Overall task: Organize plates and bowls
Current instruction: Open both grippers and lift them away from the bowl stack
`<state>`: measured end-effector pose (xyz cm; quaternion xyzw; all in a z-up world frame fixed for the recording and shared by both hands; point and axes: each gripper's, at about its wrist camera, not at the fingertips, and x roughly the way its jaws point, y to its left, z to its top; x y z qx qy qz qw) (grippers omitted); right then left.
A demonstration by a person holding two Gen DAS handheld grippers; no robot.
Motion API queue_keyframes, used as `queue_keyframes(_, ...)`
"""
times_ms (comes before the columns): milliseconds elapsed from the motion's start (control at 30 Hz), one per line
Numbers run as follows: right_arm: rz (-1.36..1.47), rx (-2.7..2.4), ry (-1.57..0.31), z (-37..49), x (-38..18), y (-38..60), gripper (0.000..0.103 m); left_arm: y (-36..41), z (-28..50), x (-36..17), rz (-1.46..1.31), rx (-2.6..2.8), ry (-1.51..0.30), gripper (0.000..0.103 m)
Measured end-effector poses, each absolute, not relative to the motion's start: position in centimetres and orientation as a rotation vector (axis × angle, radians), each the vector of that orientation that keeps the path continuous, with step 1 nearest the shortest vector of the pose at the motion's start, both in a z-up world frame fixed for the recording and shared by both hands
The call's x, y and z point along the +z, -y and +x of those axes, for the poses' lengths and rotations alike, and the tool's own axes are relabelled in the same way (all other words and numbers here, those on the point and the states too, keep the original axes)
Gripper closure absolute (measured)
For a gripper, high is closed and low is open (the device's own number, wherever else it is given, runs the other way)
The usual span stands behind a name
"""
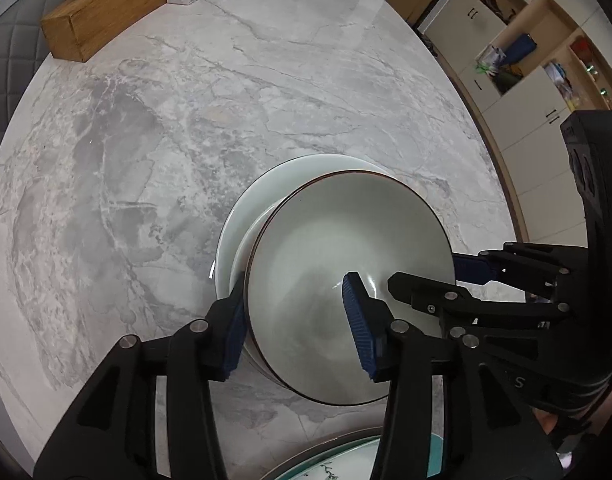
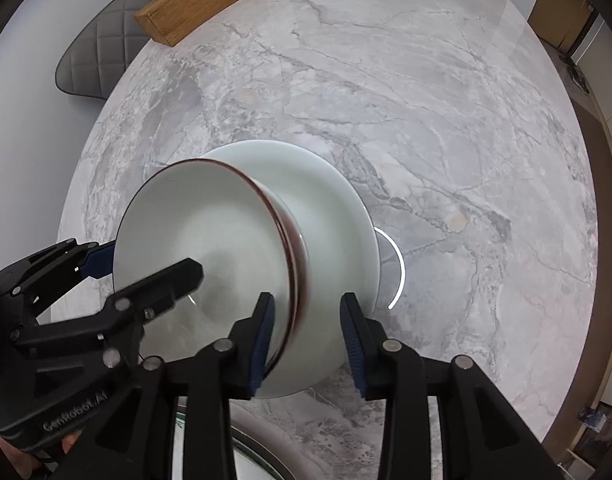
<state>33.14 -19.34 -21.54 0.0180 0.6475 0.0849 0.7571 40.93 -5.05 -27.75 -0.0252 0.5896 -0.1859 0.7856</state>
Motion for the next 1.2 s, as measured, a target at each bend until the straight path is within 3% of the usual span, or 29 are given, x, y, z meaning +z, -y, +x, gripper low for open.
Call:
queue_keyframes(167,0.069,0.182,-1.394,33.0,-21.5,19.7,0.067,5.3,41.0,-27.7,-0.041,-0.409,-1.278,0.056)
queue_keyframes(367,0.097,0.171,-1.363,33.0,-20.6,20.6,0.067,5.2,41.5,-26.6,-0.064,-0.429,-1.297,0.035)
queue_keyframes(567,0.154,0.179,-1.339,32.7,-20.1,21.6,0.057,4.9,42.5,-25.8,-0.128,-0.474,-1.309,0.01)
queue_keyframes(867,0.208,0.204,-1.25,31.6,-17.6,23.7,0.051,0.5,42.7,-21.0,-0.228,-0.459,-1.189,0.009)
queue_keyframes(1200,0.282,0.19,-1.265,31.5,-18.9,27.3,0.051,-6.5,41.3,-26.9,-0.258,-0.407,-1.311,0.009)
